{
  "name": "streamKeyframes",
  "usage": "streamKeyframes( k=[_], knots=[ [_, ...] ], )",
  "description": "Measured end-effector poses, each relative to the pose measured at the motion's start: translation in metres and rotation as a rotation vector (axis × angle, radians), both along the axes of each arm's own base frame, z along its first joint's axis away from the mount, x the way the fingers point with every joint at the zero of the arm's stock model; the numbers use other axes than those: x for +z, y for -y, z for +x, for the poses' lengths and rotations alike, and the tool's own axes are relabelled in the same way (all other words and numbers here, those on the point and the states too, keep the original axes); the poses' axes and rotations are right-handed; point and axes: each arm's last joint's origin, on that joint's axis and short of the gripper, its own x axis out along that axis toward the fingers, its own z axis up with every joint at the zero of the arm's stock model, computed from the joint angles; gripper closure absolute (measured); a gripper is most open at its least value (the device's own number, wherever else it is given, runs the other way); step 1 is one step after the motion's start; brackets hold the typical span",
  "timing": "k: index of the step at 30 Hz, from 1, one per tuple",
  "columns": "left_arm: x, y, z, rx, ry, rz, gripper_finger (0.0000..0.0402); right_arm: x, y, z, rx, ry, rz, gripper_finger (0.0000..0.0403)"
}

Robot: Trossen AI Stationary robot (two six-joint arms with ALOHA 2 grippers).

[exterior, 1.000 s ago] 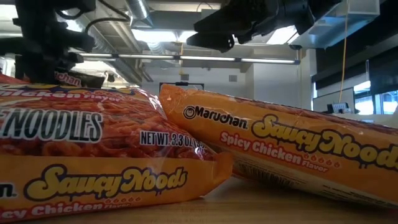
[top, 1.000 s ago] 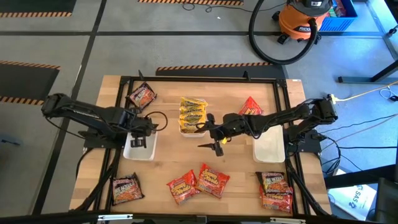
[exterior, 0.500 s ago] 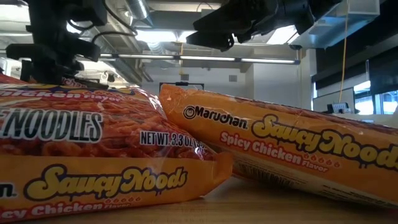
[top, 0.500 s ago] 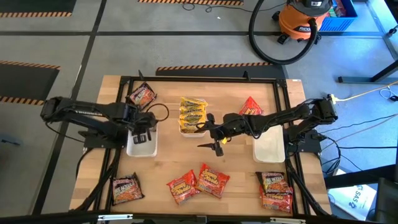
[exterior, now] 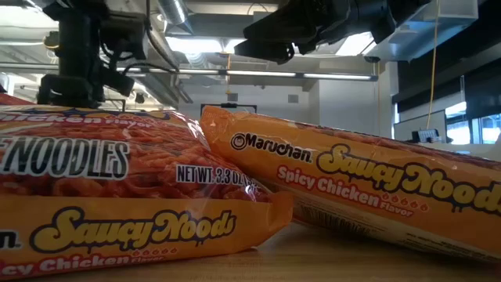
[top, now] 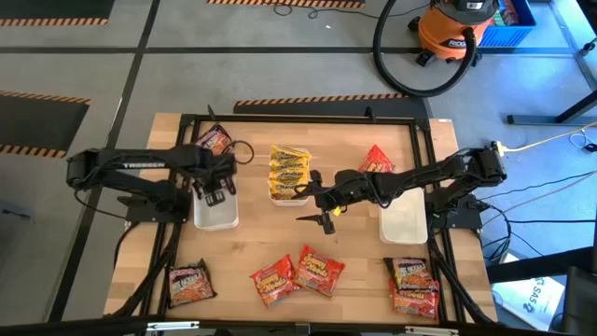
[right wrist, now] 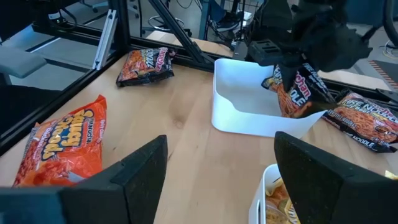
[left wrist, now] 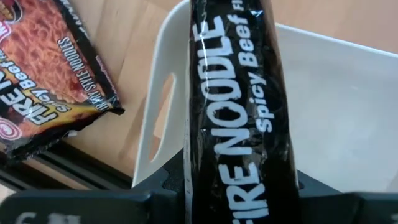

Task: Sort Maruchan noodles
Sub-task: Put the middle top black noodle pack into the left white bin

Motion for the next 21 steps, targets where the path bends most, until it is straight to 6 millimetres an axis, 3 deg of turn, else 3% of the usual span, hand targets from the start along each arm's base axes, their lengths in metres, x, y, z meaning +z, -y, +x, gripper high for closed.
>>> streamKeyframes(
  k=[7, 21],
  knots=[
    [-0.0026, -0.003, 0.0011, 0.009, -0.018, -0.004, 0.028, 0.0, 0.0, 0.0, 0.001, 0.001, -0.004, 0.0132],
    [-0.001, -0.0025, 0.0004, 0.011, -0.01, 0.007, 0.02, 0.0, 0.0, 0.0, 0.002, 0.001, -0.006, 0.0132]
  ],
)
